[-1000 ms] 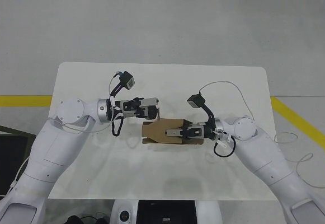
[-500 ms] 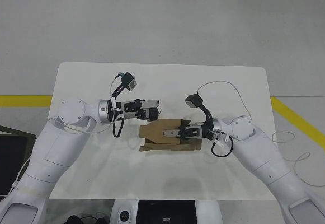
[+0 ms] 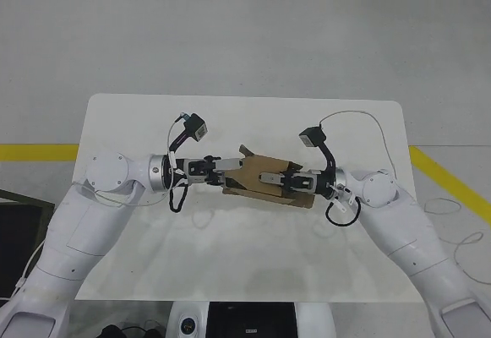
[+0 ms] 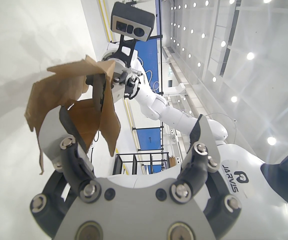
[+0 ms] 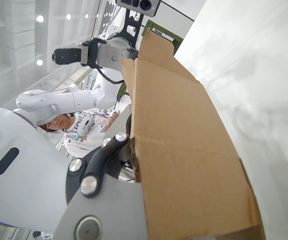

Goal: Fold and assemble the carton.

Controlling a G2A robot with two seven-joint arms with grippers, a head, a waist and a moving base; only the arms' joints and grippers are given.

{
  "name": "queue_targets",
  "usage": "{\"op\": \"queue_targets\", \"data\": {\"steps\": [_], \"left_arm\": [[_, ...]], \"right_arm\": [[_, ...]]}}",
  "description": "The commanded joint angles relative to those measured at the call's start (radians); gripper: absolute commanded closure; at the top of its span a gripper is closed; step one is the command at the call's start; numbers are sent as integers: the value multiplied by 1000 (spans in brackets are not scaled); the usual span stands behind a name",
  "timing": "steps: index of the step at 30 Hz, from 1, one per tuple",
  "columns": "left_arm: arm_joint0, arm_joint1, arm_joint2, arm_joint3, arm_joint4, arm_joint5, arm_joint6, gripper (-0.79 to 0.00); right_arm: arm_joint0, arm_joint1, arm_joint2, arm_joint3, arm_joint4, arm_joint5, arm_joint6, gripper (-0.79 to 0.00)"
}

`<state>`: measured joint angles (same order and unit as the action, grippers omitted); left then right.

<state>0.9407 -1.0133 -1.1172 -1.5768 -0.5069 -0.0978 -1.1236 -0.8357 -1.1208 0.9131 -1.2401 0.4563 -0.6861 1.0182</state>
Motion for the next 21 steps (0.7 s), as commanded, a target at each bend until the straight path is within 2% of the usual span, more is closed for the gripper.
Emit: {"op": "queue_targets", "data": {"steps": [1, 21], "left_arm": [[4, 0, 1, -5, -1, 2, -3, -785], [33, -6, 27, -39, 3, 32, -1, -785]], "right_arm": [[0, 0, 8, 2, -15, -1, -15, 0], [-8, -15, 22, -43, -85, 4, -124, 0]]}}
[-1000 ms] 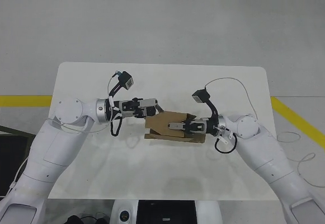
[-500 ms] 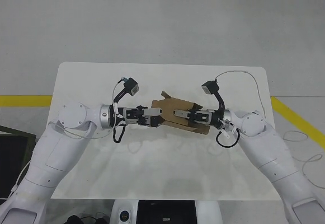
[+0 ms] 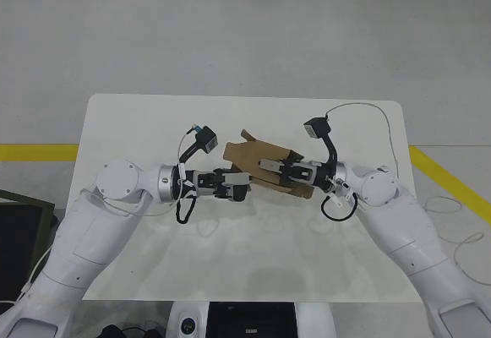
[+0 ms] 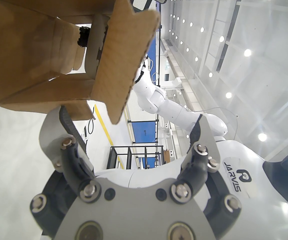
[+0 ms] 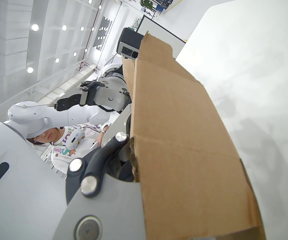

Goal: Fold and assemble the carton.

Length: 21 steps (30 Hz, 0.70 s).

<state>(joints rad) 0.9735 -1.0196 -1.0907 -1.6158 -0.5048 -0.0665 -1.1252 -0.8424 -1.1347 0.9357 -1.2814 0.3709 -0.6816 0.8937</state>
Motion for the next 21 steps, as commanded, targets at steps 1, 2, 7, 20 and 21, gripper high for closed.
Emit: {"op": "queue_targets", "data": {"steps": [1, 2, 7, 20, 21], "left_arm": [[0, 0, 0, 0, 1, 1, 1, -785], [0, -1, 0, 0, 2, 1, 1, -785], [-5, -3, 0, 5, 2, 3, 6, -785], [-6, 9, -67, 34, 32, 0, -3, -785], [-6, 11, -77, 40, 44, -4, 2, -785]], "right_arm": [[-2, -1, -1, -2, 1, 0, 1, 0], [-4, -2, -2, -4, 3, 1, 2, 0], [-8, -6, -7, -14, 9, 6, 11, 0], [-23, 12, 66, 32, 26, 9, 86, 0], [-30, 16, 76, 31, 35, 13, 100, 0]]}}
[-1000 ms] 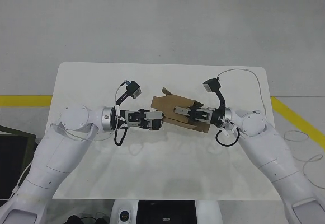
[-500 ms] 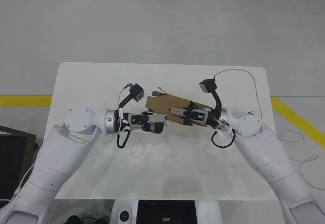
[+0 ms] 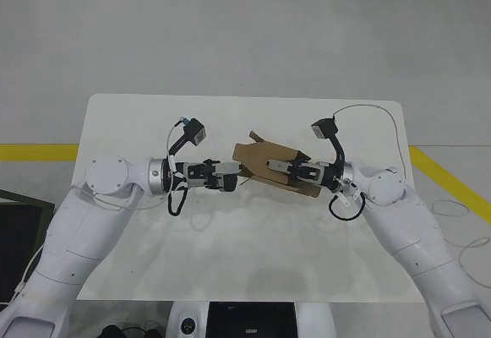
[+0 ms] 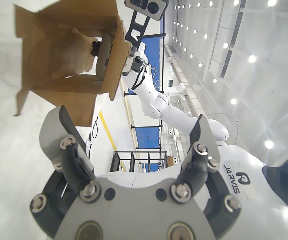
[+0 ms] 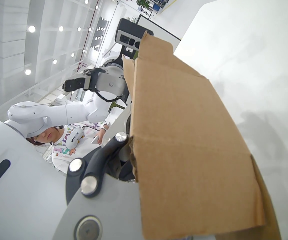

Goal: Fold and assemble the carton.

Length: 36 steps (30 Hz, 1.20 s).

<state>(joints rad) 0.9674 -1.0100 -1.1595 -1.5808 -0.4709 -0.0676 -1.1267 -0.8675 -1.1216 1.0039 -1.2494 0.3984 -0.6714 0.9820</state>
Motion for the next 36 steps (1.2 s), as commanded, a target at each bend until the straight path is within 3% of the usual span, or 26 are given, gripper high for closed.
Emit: {"op": "queue_targets", "data": {"steps": [1, 9, 21, 36], "left_arm": [[1, 4, -17, 9, 21, -7, 6, -785], [21, 20, -62, 59, 156, -25, 29, -785], [16, 28, -6, 58, 432, -52, 42, -785], [-45, 5, 89, 58, 453, -46, 77, -785]], "right_arm": [[-12, 6, 18, -4, 15, 6, 24, 0], [-83, 34, 91, -44, 72, 36, 127, 0], [-164, 51, 143, -140, 122, 68, 154, 0], [-138, 33, 93, -149, 151, 46, 134, 0]]}}
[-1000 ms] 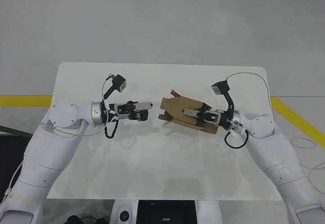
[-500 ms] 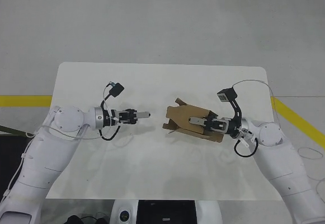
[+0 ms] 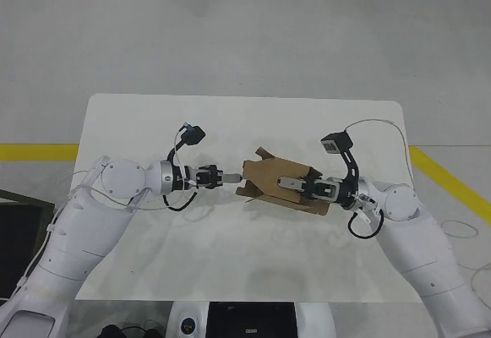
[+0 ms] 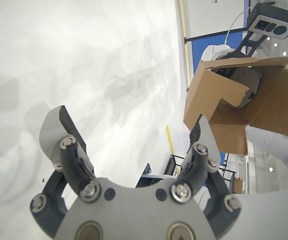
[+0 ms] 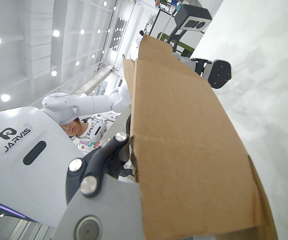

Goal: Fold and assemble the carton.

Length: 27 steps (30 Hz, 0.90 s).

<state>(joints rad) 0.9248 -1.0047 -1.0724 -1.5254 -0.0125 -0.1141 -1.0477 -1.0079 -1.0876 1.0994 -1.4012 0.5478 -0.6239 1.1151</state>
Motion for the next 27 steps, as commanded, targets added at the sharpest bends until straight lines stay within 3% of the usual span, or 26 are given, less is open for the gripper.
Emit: {"op": "queue_targets", "data": {"steps": [1, 27], "left_arm": [[-5, -2, 4, 4, -11, 1, -3, -785], [-52, -19, 30, 38, -80, -1, -8, -785]], "right_arm": [[6, -2, -6, 6, 3, -2, 1, 0], [80, -41, -99, 45, 49, -21, 38, 0]]}}
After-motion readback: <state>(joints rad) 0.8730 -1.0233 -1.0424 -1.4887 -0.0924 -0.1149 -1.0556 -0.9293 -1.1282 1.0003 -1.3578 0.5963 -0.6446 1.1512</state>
